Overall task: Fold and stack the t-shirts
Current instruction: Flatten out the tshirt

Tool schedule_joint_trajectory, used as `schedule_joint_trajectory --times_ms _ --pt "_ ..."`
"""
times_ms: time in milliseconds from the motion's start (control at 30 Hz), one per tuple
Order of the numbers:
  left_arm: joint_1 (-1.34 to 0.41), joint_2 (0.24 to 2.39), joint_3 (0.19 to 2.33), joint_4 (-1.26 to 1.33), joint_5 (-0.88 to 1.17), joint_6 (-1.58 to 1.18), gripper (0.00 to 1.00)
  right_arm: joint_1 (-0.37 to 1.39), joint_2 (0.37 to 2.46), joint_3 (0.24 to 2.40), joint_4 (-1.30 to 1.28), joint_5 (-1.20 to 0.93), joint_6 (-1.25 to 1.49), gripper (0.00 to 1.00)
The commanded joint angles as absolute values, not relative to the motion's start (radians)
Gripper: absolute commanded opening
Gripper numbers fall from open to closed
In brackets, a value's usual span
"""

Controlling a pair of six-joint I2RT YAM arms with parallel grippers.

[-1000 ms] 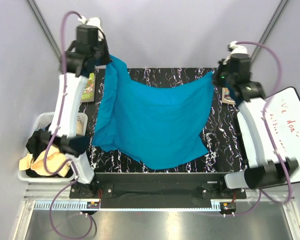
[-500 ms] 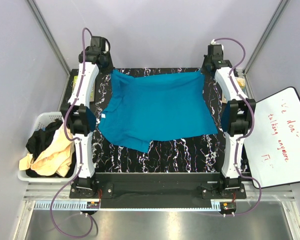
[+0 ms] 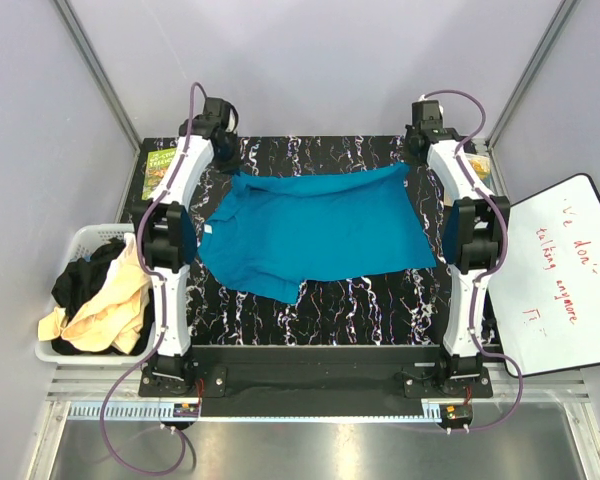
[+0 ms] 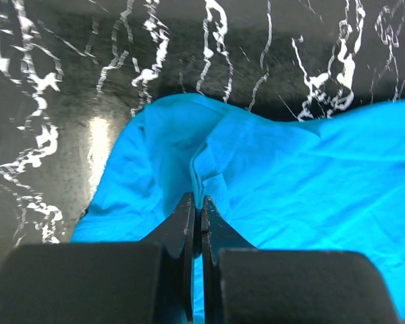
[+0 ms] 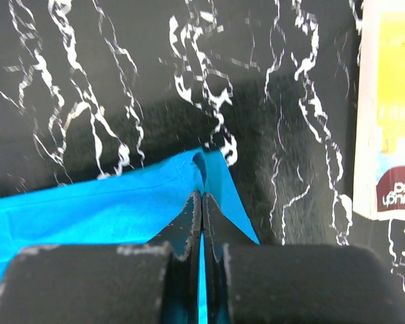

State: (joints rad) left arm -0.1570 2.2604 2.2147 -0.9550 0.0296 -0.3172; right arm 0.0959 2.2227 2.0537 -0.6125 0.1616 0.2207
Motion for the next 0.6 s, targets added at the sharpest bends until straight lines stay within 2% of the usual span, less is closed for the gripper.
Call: schedule_joint_trajectory --times_ms 0,100,200,400,567 --pt "-0.133 2.221 2.305 -0.911 -0.034 -0.334 0.00 0.094 2.112 2.019 -0.594 0.152 0.227 0.00" --pt "-0.135 2.195 2.339 -0.913 -0.006 -0.334 0.00 0.094 2.076 1.974 -0.595 0.127 0.245 0.00" --pt "-0.138 2.134 2.266 -0.917 0.026 -0.324 0.00 0.092 2.023 1.907 -0.597 0.115 0.261 0.00" --pt "-0.167 1.994 1.911 -0.914 0.037 -0.298 0.00 0.094 1.913 1.714 -0.598 0.068 0.279 0.00" --pt "-0.196 1.931 1.746 -0.916 0.017 -0.304 0.00 0.094 1.875 1.557 -0.603 0.029 0.296 0.00"
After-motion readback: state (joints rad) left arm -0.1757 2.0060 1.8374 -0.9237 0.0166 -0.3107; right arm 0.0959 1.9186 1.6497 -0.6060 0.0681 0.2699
